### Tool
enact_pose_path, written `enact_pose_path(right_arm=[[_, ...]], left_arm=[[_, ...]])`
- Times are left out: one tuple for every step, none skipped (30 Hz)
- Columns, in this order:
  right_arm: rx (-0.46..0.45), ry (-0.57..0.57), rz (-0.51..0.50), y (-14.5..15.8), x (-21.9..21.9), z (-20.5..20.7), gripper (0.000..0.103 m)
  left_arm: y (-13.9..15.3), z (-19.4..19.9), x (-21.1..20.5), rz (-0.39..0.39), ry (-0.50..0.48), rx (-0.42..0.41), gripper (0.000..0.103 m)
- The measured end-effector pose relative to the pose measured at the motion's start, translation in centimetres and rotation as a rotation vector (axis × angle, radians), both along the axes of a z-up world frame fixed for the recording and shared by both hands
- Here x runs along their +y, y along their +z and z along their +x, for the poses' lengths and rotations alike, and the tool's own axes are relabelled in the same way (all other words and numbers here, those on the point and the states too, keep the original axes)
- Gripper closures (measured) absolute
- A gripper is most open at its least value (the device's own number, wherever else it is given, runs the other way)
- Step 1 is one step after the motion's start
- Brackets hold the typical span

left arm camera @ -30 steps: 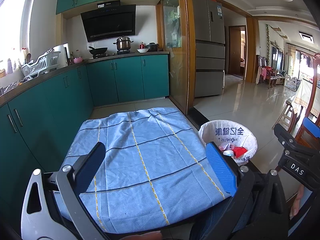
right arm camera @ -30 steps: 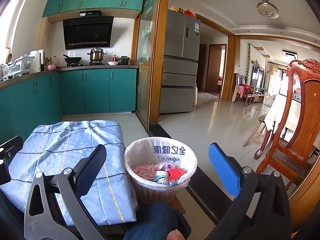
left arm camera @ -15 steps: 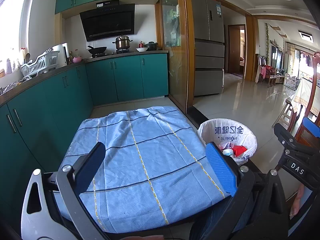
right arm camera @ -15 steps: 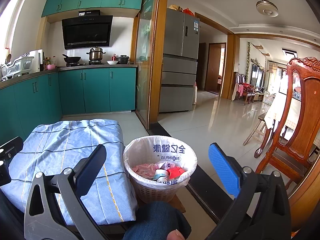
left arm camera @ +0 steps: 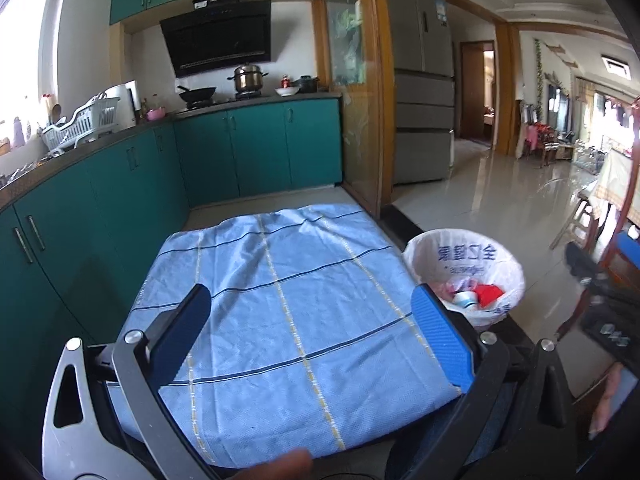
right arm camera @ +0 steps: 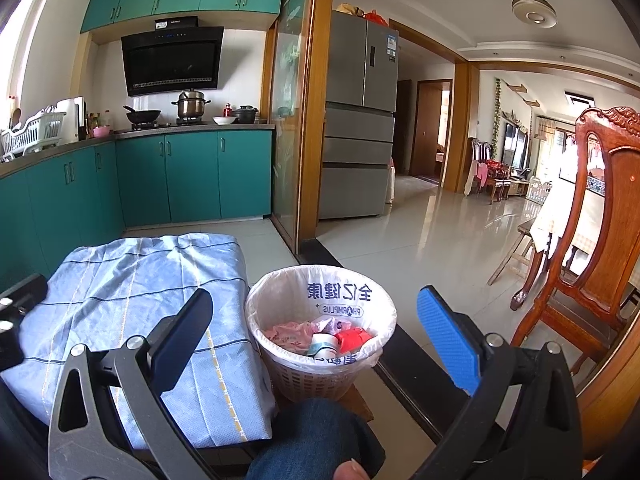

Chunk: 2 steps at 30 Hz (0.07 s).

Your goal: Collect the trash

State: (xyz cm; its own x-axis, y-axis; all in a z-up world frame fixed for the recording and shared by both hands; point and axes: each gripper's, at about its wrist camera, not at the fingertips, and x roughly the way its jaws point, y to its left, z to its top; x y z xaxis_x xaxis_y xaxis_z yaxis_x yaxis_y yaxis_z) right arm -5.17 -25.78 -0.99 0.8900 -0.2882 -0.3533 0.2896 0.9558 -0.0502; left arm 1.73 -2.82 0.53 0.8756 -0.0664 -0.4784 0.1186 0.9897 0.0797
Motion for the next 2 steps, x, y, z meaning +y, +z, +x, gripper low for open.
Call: enact_pose_path(right_arm=[[-0.013,0.017,0.006,0.16,0.17,-0.17,0.003],[-0.033,0.058,0.007,0.5,0.68,-0.43,0.003]], left_arm=[[-0.55,0.86,0.39,0.01,0.021,0.014,0.003],[-1.14,1.77,0.76,0.019,0.04,0.024,0.003]])
